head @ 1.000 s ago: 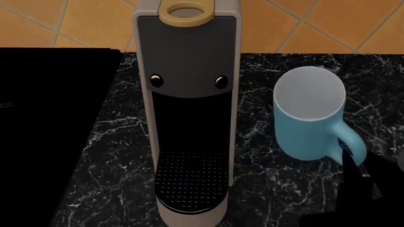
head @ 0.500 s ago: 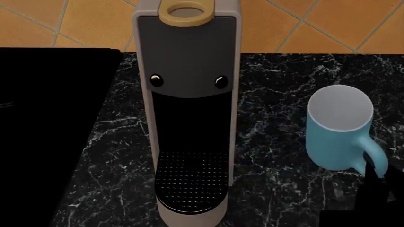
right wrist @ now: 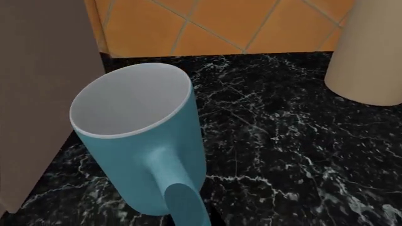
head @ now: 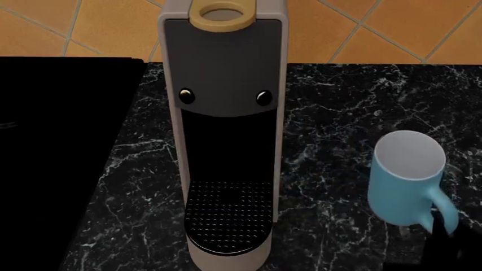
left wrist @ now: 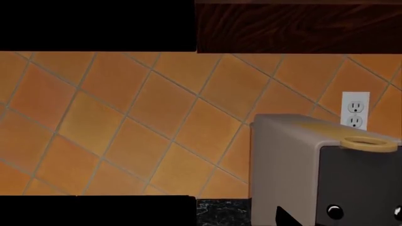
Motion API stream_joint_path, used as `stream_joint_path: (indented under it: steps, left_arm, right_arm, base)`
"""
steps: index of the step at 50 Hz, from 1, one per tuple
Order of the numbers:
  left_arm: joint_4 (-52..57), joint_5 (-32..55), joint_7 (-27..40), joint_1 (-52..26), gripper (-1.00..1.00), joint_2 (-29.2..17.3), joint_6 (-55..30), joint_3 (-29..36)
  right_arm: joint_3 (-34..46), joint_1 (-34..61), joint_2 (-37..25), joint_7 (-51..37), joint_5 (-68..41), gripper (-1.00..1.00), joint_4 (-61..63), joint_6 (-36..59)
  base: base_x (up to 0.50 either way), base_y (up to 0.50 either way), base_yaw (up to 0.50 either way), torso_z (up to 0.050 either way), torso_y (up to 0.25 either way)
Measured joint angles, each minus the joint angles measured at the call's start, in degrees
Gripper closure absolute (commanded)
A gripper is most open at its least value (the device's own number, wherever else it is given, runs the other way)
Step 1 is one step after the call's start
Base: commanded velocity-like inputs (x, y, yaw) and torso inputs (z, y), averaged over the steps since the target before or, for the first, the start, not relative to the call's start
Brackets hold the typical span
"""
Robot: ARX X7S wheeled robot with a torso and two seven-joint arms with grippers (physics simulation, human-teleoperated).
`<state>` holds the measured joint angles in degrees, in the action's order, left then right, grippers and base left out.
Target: Pick the mug from under the coffee machine dispenser and place it on the counter.
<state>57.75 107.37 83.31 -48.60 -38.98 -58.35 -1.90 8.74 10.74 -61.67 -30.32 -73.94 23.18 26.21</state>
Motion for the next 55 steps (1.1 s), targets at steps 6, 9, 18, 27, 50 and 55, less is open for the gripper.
stream_joint_path:
  steps: [6,9,18,27,50,55]
  left_arm:
    - [0.10,0.10,0.07,0.06,-1.00,-0.11,0.13,0.04]
    - [0.12,0.10,0.05,0.09,-1.00,-0.15,0.17,0.03]
    - [0.18,0.17,-0.05,0.24,-1.00,-0.38,0.29,-0.08]
    - [0.19,0.22,-0.10,0.29,-1.00,-0.54,0.39,-0.11]
    - [-0.09,-0.49,-0.43,0.30,-1.00,-0.56,0.26,0.09]
    - [-0.09,-0.57,-0.52,0.38,-1.00,-0.66,0.30,0.03]
  right_arm:
    - [0.41,-0.68,0.78,0.62,0.78,1.00,-1.05,-0.47]
    - [0.61,-1.00,1.14,0.85,1.15,1.00,-1.52,-0.68]
    - [1.63,-1.28,2.06,1.08,2.55,1.00,-2.45,-0.65]
    - [2.46,-1.36,2.74,1.14,3.44,1.00,-2.94,-0.45]
    - [3.60,-0.21,2.69,2.04,4.70,-1.00,-3.05,1.32]
    - [3.21,-0.72,2.20,1.96,4.58,-1.00,-2.78,1.20]
  base:
    - [0.00,0.00,0.00,0.000,0.002]
    - [0.00,0.00,0.00,0.000,0.000]
    - [0.00,0.00,0.00,0.000,0.000]
    - [0.00,0.00,0.00,0.000,0.000]
    - [0.00,0.00,0.00,0.000,0.000]
    - [0.00,0.00,0.00,0.000,0.000]
